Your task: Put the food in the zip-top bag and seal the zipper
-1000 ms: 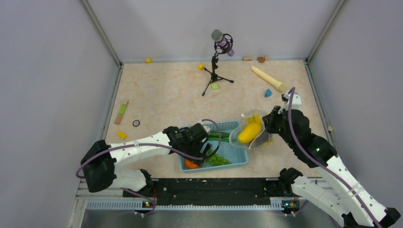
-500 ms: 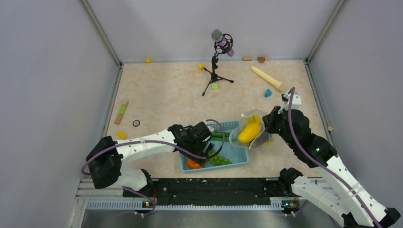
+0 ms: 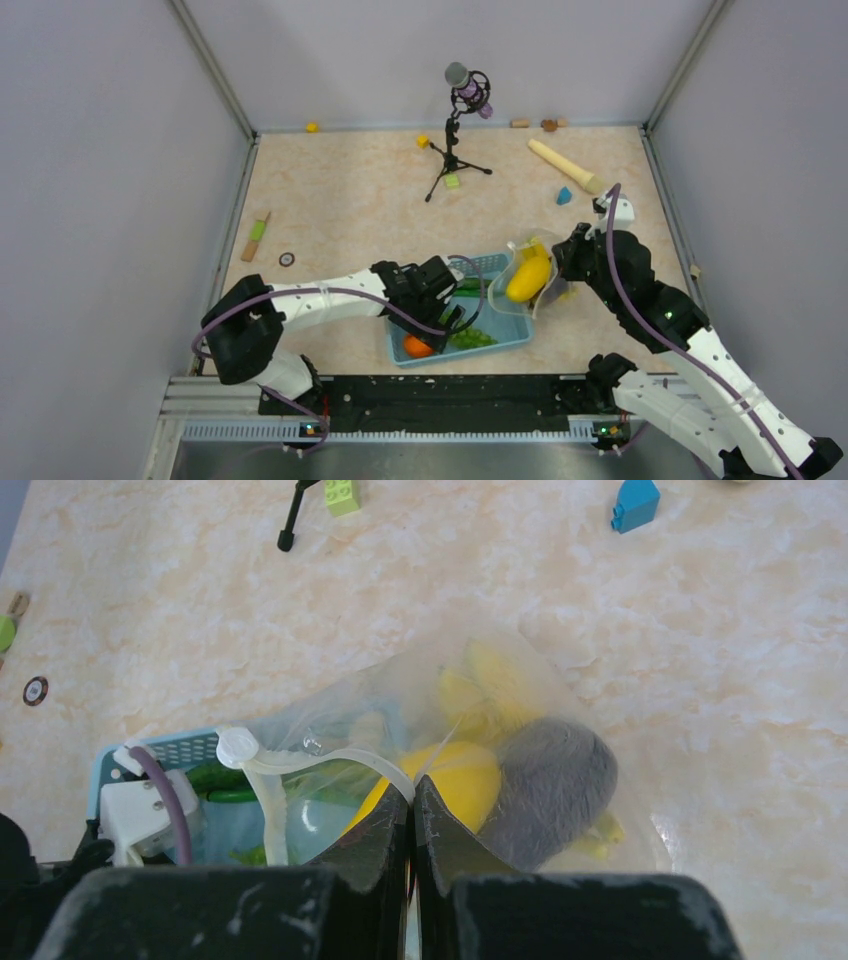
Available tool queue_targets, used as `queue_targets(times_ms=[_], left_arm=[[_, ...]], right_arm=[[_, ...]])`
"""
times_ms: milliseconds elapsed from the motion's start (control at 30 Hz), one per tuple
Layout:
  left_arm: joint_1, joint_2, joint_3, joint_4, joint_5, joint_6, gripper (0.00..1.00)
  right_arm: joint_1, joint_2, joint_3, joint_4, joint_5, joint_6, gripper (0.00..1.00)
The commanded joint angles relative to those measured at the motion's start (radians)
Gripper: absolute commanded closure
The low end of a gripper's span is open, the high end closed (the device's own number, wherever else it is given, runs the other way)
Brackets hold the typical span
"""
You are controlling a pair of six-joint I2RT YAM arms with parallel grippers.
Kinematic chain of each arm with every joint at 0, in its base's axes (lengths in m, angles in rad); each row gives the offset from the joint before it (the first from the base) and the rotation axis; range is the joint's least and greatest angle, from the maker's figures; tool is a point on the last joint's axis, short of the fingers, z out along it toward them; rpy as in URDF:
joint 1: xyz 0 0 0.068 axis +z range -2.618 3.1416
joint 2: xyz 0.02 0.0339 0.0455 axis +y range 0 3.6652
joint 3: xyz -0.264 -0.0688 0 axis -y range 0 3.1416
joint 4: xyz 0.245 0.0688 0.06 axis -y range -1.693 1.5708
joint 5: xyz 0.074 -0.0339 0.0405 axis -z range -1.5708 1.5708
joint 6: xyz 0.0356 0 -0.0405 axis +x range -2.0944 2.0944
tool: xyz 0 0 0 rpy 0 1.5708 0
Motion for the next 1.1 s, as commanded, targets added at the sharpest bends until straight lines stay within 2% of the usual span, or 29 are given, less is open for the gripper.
queue_targets(times_ms=[0, 67, 300, 400, 567, 800, 933, 1067], left_arm=[[0.000, 0.041, -0.006, 0.030, 0.032, 0.018, 0.08], [0.000, 0.040, -0.005, 0.037, 0.030, 0.019, 0.15], [0.000, 0.000, 0.017, 0.030, -0.007, 0.024, 0.53], [0.000, -0.039, 0.020, 0.029, -0.025, 0.020, 0.65], [0.000, -0.118, 0.029, 0.016, -0.070, 0.005, 0.73], [0.000, -0.223, 0.064, 0.016, -0.230, -0.054, 0.84], [0.000, -0.289, 0.073, 0.045, -0.342, -0.105, 0.83], [0.000, -0.349, 0.072, 0.146, -0.325, -0.110, 0.83]], right_arm=[[-0.005, -0.006, 0.003, 0.049, 0.007, -0.010, 1.00], [-0.006, -0.005, 0.003, 0.050, 0.009, -0.011, 1.00], [-0.005, -0.006, 0.003, 0.049, 0.011, -0.012, 1.00], [-0.006, -0.006, 0.003, 0.049, 0.011, -0.011, 1.00], [-0.005, -0.009, 0.003, 0.049, 0.014, -0.010, 1.00], [-0.004, -0.016, 0.002, 0.049, 0.016, -0.007, 1.00], [-0.005, -0.015, -0.005, 0.055, 0.017, 0.002, 1.00], [-0.005, -0.014, -0.004, 0.056, 0.020, 0.004, 1.00]])
